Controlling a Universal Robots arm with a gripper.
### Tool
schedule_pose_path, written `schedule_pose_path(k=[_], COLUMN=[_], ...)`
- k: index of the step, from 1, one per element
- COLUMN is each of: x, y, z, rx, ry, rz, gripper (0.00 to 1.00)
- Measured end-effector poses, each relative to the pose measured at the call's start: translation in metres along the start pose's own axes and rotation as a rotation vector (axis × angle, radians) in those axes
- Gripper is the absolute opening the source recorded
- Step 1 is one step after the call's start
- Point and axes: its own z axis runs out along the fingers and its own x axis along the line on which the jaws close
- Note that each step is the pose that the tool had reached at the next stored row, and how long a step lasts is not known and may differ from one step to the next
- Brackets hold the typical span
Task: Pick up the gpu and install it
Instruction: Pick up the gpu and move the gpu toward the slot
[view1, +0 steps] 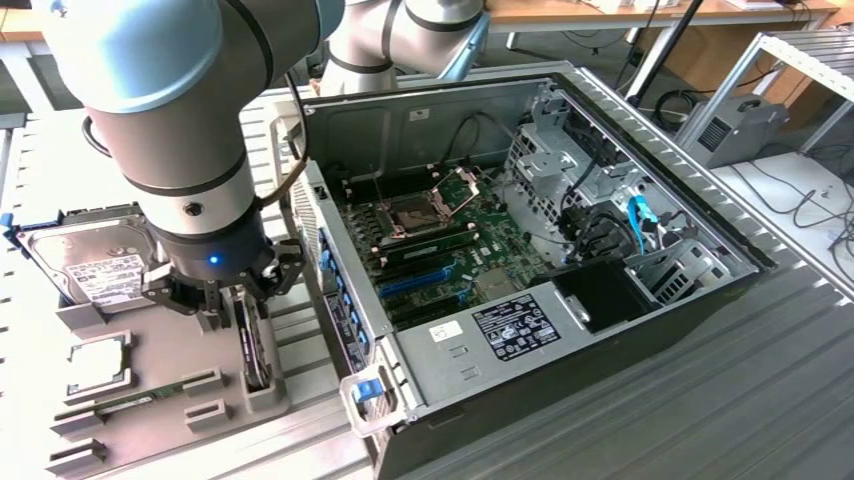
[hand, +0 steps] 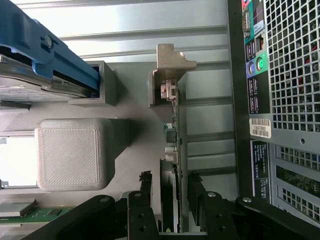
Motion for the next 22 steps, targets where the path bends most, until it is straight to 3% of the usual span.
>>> schedule_pose_path(k=[3, 4, 5, 22], x=[0.0, 0.0, 0.0, 0.0], y=[0.0, 0.0, 0.0, 0.0001], z=[0.0, 0.0, 0.0, -0.0011], rx=[0.0, 0.0, 0.0, 0.0], ry=[0.0, 0.0001, 0.0, -0.0002], rz=[0.0, 0.0, 0.0, 0.0], gripper=[0.4, 0.27, 0.26, 0.26])
